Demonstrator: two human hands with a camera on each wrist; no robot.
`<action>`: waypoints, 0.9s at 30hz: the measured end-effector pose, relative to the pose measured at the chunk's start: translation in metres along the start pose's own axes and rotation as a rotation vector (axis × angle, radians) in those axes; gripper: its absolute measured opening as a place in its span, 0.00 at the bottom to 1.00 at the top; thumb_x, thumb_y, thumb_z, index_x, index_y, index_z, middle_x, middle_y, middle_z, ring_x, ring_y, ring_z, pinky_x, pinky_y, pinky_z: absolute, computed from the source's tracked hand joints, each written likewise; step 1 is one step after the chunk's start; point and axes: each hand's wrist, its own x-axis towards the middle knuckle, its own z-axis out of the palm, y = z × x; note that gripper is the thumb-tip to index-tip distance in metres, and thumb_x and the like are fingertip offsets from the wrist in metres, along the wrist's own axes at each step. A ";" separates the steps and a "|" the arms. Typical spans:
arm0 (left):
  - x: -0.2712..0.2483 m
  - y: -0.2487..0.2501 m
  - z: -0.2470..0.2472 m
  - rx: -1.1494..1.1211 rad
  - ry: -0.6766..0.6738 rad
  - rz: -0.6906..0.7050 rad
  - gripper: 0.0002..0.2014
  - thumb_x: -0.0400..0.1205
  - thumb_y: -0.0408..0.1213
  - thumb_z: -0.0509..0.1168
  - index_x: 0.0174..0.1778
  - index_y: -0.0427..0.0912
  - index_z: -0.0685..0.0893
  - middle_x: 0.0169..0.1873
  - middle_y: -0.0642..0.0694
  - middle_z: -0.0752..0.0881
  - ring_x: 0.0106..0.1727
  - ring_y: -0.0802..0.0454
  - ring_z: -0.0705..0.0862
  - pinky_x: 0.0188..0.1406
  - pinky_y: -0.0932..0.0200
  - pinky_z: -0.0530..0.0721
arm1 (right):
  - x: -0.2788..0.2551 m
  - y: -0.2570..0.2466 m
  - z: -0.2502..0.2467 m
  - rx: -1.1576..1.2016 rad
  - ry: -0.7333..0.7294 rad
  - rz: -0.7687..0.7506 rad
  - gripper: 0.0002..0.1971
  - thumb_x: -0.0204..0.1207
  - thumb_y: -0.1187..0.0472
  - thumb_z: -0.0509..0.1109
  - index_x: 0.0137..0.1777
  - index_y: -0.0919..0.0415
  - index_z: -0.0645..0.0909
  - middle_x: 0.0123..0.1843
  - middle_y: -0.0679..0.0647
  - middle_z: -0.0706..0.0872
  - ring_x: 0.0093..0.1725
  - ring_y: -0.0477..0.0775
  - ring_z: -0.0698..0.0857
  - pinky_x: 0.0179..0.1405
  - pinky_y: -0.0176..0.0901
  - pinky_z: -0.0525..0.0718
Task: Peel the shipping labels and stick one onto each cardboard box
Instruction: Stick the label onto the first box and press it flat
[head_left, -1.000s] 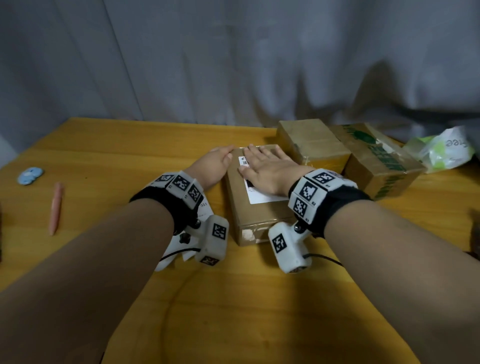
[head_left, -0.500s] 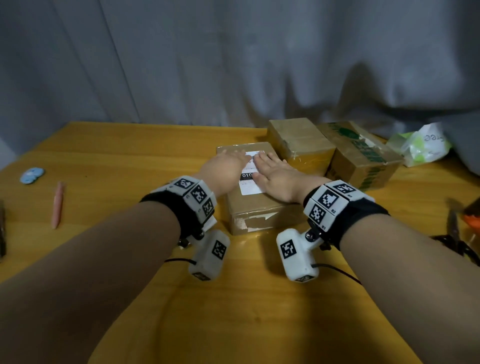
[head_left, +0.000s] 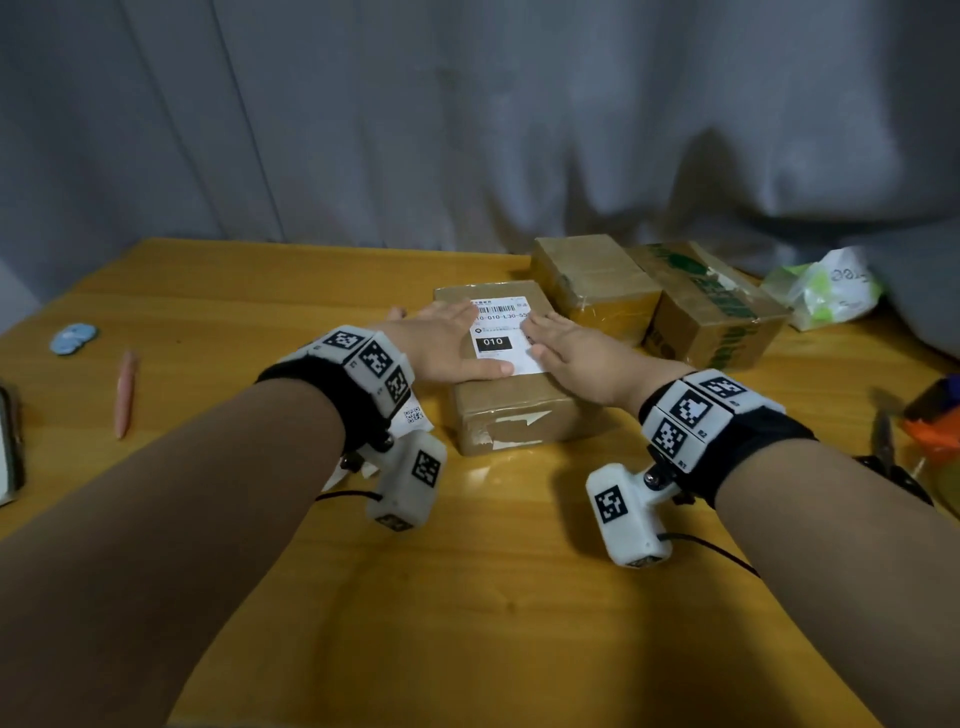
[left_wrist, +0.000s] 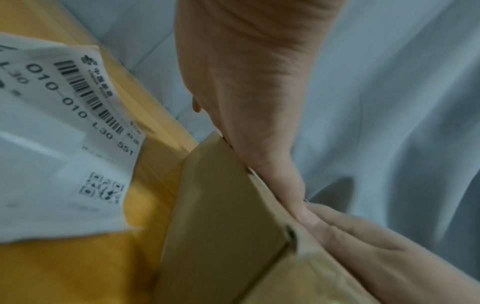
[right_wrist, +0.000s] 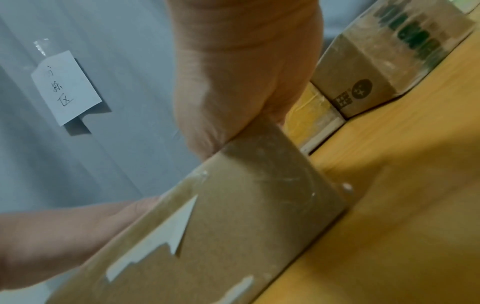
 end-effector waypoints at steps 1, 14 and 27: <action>0.002 0.001 -0.002 0.013 0.005 -0.015 0.50 0.70 0.78 0.45 0.83 0.50 0.45 0.84 0.55 0.45 0.84 0.48 0.47 0.77 0.33 0.50 | -0.002 0.003 -0.001 -0.003 -0.007 -0.006 0.25 0.87 0.54 0.50 0.83 0.58 0.55 0.85 0.52 0.55 0.85 0.52 0.50 0.82 0.44 0.47; -0.002 0.020 -0.007 0.189 -0.023 -0.022 0.40 0.75 0.73 0.36 0.81 0.59 0.41 0.83 0.55 0.42 0.83 0.47 0.35 0.74 0.29 0.30 | 0.005 -0.011 -0.001 -0.008 -0.105 0.093 0.27 0.88 0.51 0.43 0.84 0.55 0.43 0.86 0.51 0.42 0.84 0.55 0.38 0.82 0.49 0.37; -0.031 0.029 -0.015 0.172 0.002 0.179 0.44 0.73 0.70 0.58 0.81 0.48 0.60 0.69 0.42 0.78 0.68 0.43 0.75 0.69 0.49 0.71 | -0.014 -0.015 -0.008 -0.099 -0.121 -0.012 0.33 0.83 0.41 0.50 0.84 0.56 0.50 0.86 0.51 0.48 0.85 0.50 0.43 0.82 0.58 0.35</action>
